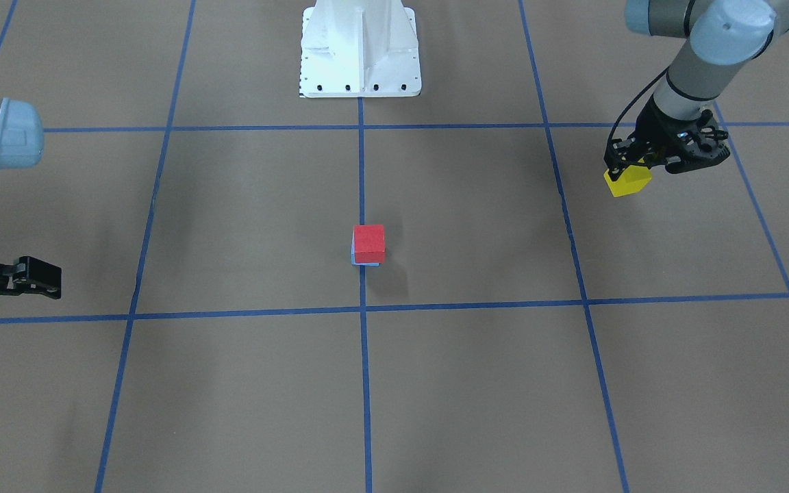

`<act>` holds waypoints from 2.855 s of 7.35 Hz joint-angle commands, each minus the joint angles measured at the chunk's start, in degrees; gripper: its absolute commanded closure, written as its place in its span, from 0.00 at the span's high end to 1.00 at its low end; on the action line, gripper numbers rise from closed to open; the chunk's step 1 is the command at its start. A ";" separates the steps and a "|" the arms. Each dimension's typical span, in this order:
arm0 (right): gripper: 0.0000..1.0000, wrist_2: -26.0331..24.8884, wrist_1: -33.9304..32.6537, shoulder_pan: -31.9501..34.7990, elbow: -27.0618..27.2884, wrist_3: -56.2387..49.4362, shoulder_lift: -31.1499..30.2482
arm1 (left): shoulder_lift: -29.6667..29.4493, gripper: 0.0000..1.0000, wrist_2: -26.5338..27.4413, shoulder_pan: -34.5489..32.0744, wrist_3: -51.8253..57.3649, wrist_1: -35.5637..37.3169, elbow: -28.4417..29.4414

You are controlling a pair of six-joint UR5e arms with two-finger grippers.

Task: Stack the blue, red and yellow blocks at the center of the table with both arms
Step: 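Lift the yellow block with the left gripper and carry it over the stack, then lower the yellow block onto the red block and open the left gripper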

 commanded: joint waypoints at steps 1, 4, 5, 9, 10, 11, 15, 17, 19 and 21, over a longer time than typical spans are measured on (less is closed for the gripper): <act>1.00 0.01 0.09 0.15 0.03 -0.05 0.03 | -20.72 0.00 -0.65 -2.22 4.58 23.85 -1.30; 1.00 0.01 0.09 0.50 0.21 -0.05 0.03 | -41.71 0.00 -0.74 0.58 -2.05 21.79 17.20; 1.00 0.01 0.09 0.68 0.21 -0.14 0.03 | -48.29 0.00 -0.57 2.25 -2.79 21.14 23.71; 1.00 -1.39 14.70 2.35 -0.32 -0.93 -5.90 | -58.02 0.00 -0.04 6.22 -6.23 9.80 40.80; 1.00 -1.84 20.59 4.61 -1.36 -0.41 -8.64 | -57.94 0.00 0.05 7.44 -6.14 8.49 41.96; 1.00 0.33 19.00 9.16 -1.81 -0.40 -9.02 | -58.03 0.00 1.01 8.50 -6.32 6.47 43.36; 1.00 5.79 13.46 18.69 0.47 -1.37 -12.10 | -57.41 0.00 1.63 9.91 -5.79 6.54 43.03; 1.00 5.89 8.20 19.31 3.70 -1.46 -12.27 | -56.01 0.00 1.54 9.91 -5.79 6.63 41.36; 1.00 5.89 7.29 19.23 5.39 -1.46 -13.15 | -55.83 0.00 1.11 10.00 -5.88 6.80 41.18; 1.00 5.89 7.29 19.23 5.30 -1.46 -13.15 | -55.83 0.00 1.11 10.44 -6.05 6.80 41.18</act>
